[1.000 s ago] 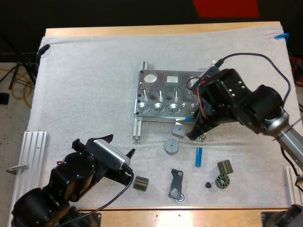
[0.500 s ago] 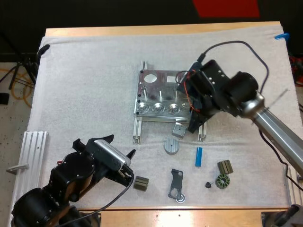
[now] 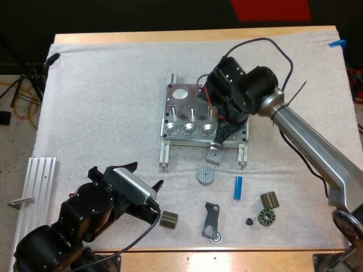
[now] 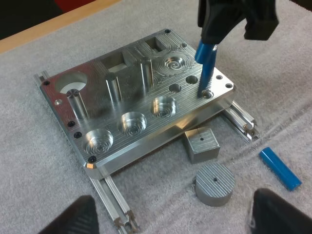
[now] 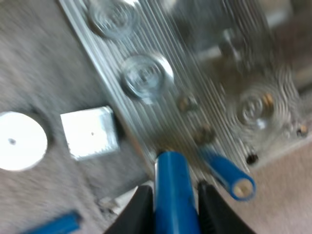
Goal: Load cells from right to left
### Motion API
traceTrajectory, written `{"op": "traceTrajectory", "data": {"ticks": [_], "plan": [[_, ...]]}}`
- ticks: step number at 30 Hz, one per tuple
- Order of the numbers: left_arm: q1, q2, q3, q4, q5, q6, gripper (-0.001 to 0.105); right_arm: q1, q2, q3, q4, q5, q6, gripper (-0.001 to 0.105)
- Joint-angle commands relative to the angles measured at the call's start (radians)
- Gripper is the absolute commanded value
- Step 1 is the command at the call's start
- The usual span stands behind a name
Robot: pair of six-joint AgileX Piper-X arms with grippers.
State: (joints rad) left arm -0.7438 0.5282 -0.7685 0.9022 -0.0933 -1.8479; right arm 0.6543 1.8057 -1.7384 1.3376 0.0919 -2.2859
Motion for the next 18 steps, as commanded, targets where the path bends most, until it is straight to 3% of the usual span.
{"op": "traceTrajectory", "data": {"ticks": [1,18], "plan": [[-0.003,-0.005,-0.009,-0.018,0.0,0.0,0.064,-0.023,0.002,-0.01,0.011,0.027,-0.017,0.013],[-0.003,-0.005,-0.009,-0.018,0.0,0.0,0.064,-0.058,0.087,-0.01,-0.06,-0.009,-0.042,0.013]]}}
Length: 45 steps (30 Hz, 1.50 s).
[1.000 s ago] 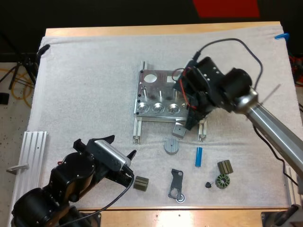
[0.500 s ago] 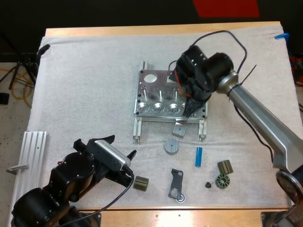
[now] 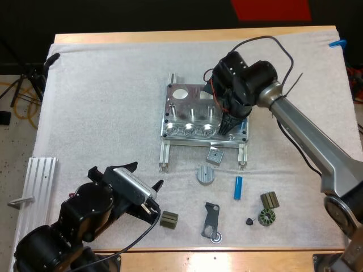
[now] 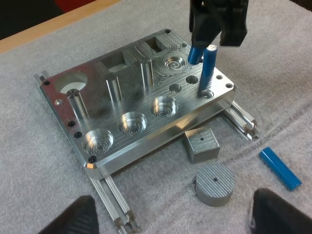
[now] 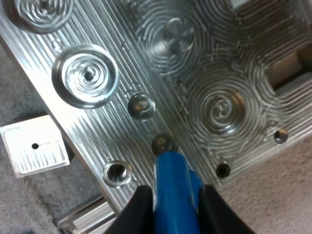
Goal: Load cells from right to left
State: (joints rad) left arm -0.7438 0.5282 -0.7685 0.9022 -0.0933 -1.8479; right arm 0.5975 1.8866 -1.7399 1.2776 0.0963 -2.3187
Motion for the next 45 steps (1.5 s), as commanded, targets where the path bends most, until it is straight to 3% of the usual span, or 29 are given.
{"op": "traceTrajectory", "data": {"ticks": [1,23,30,45], "plan": [[-0.003,-0.005,-0.009,-0.018,0.0,0.0,0.064,-0.001,0.01,-0.009,0.0,-0.013,-0.011,0.013],[-0.003,-0.005,-0.009,-0.018,0.0,0.0,0.064,-0.001,0.088,-0.009,-0.023,-0.026,-0.012,0.013],[-0.003,-0.005,-0.009,-0.018,0.0,0.0,0.064,-0.001,0.098,-0.009,-0.02,0.043,-0.012,0.013],[-0.003,-0.005,-0.009,-0.018,0.0,0.0,0.064,-0.001,0.098,-0.009,-0.019,0.054,-0.015,0.013]]}}
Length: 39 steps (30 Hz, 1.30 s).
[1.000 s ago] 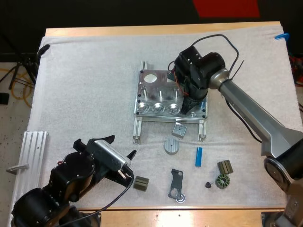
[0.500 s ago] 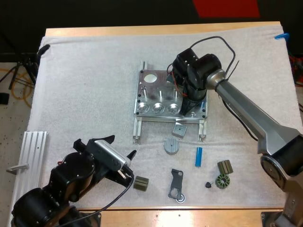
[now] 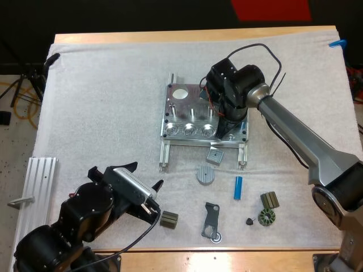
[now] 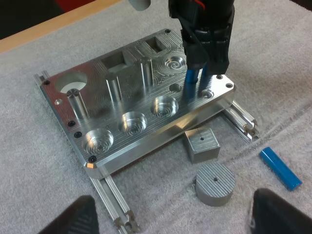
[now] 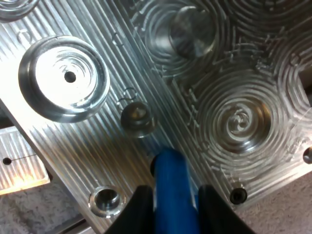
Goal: Load cells from right to left
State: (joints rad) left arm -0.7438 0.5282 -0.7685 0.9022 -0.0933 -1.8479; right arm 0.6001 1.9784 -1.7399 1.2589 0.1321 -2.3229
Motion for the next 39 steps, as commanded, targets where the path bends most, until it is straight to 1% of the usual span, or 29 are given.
{"op": "traceTrajectory", "data": {"ticks": [1,14,27,36,39], "plan": [[-0.003,-0.005,-0.009,-0.018,0.0,0.0,0.064,-0.004,0.006,-0.009,-0.005,0.019,-0.011,0.013],[-0.003,-0.005,-0.009,-0.018,0.0,0.0,0.064,-0.004,0.015,-0.009,-0.027,0.019,-0.015,0.013],[-0.003,-0.005,-0.009,-0.018,0.0,0.0,0.064,-0.001,0.021,-0.009,0.05,0.019,-0.015,0.013],[-0.003,-0.005,-0.009,-0.018,0.0,0.0,0.064,-0.001,0.009,-0.009,0.057,0.019,-0.013,0.013],[-0.003,-0.005,-0.009,-0.018,0.0,0.0,0.064,-0.001,-0.005,-0.009,0.039,0.019,-0.011,0.013]]}}
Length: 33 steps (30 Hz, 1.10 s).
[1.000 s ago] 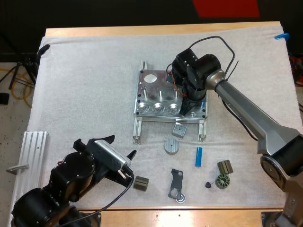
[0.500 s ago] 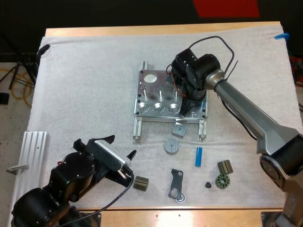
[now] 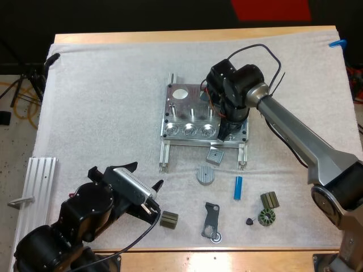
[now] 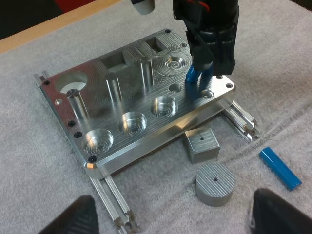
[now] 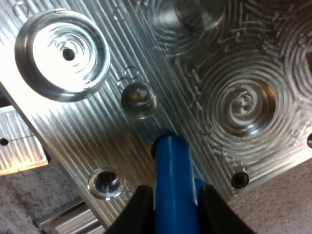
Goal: Load cells from right to left
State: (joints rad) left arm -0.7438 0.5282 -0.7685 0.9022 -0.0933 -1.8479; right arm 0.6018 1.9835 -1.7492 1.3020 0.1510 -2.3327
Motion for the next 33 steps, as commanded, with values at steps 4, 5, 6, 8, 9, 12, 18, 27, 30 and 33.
{"op": "traceTrajectory", "data": {"ticks": [4,5,6,8,9,12,18,27,30,33], "plan": [[-0.003,-0.005,-0.009,-0.018,0.0,0.0,0.064,-0.003,-0.016,0.001,0.002,0.0,-0.001,0.013],[-0.003,-0.005,-0.009,-0.018,0.0,0.0,0.064,-0.003,-0.016,0.001,0.013,0.0,-0.001,0.013],[-0.003,-0.005,-0.009,-0.018,0.0,0.0,0.064,-0.003,-0.016,0.001,0.023,0.0,-0.001,0.013],[-0.003,-0.005,-0.009,-0.018,0.0,0.0,0.064,0.0,-0.023,0.001,0.025,0.0,-0.001,0.013],[-0.003,-0.005,-0.009,-0.018,0.0,0.0,0.064,0.002,-0.027,0.001,0.021,0.0,-0.001,0.013],[-0.003,-0.005,-0.009,-0.018,0.0,0.0,0.064,0.001,-0.037,0.001,0.014,0.0,-0.004,0.013],[-0.003,-0.005,-0.009,-0.018,0.0,0.0,0.064,0.001,-0.037,0.001,0.006,0.0,-0.004,0.013],[-0.003,-0.005,-0.009,-0.018,0.0,0.0,0.064,0.001,-0.022,0.004,-0.014,0.0,-0.004,0.013],[-0.003,-0.005,-0.009,-0.018,0.0,0.0,0.064,0.001,-0.022,0.01,-0.01,0.0,-0.004,0.013],[-0.003,-0.005,-0.009,-0.018,0.0,0.0,0.064,0.001,-0.022,0.01,-0.009,0.0,-0.004,0.013]]}}
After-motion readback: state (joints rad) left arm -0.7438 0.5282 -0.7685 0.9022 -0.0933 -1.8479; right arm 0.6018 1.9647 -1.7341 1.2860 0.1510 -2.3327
